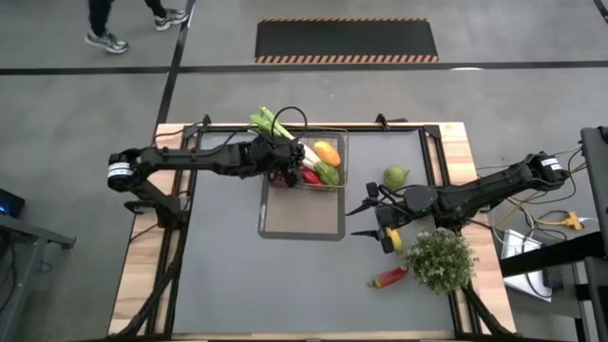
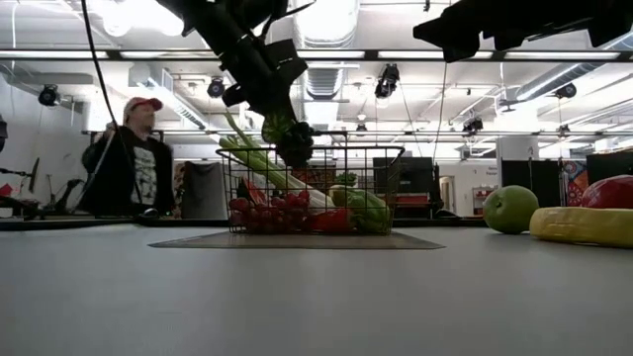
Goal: Build produce basket
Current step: Put the black grapes into the wire basket
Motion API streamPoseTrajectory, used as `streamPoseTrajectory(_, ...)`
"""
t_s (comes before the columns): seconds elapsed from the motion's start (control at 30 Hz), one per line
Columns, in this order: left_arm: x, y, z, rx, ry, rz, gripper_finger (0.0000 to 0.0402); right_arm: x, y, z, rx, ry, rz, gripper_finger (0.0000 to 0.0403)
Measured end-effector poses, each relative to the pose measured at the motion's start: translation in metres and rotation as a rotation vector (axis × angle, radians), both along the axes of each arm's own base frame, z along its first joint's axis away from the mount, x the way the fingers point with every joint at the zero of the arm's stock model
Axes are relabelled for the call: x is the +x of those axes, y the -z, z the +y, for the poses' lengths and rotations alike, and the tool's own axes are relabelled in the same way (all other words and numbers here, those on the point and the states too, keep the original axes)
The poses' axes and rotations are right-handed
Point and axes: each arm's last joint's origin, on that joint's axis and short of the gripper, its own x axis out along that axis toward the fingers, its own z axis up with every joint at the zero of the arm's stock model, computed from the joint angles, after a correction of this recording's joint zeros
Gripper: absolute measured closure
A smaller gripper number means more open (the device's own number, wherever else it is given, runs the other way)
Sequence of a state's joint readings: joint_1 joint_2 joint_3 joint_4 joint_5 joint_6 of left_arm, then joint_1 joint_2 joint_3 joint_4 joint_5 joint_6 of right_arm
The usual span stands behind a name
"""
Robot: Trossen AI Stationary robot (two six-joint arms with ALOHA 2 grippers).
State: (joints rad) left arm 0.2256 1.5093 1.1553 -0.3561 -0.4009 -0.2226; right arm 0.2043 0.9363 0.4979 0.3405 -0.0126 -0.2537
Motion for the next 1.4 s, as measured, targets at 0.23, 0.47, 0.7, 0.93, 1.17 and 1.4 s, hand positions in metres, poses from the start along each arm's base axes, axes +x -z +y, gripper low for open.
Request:
streamPoseTrajectory(0.23, -0.0037, 0.0023, 0.0053, -0.003, -0.022, 0.033, 0.0382, -0.0003, 0.0016, -0.0006, 0.004, 0.018, 0.006, 0.0174)
streamPoseTrajectory(0.47, -0.0066, 0.0041, 0.0081, 0.027, -0.068, 0.069, 0.0382, -0.0006, 0.0024, -0.0006, 0.014, 0.02, 0.01, 0.0174)
streamPoseTrajectory(0.7, -0.0073, 0.0038, 0.009, 0.055, -0.099, 0.076, 0.0382, -0.0007, 0.0027, -0.0006, 0.013, 0.02, 0.011, 0.0174)
streamPoseTrajectory(0.93, -0.0077, 0.0034, 0.0097, 0.074, -0.12, 0.081, 0.0382, -0.0007, 0.0027, -0.0006, 0.025, 0.022, 0.014, 0.0174)
streamPoseTrajectory(1.17, -0.0077, 0.0034, 0.0097, 0.069, -0.126, 0.075, 0.0381, -0.0006, 0.0027, -0.0007, 0.027, 0.023, 0.015, 0.0174)
streamPoseTrajectory(1.4, -0.0077, 0.0034, 0.0096, 0.068, -0.124, 0.075, 0.0381, -0.0007, 0.0027, -0.0006, 0.027, 0.022, 0.015, 0.0174)
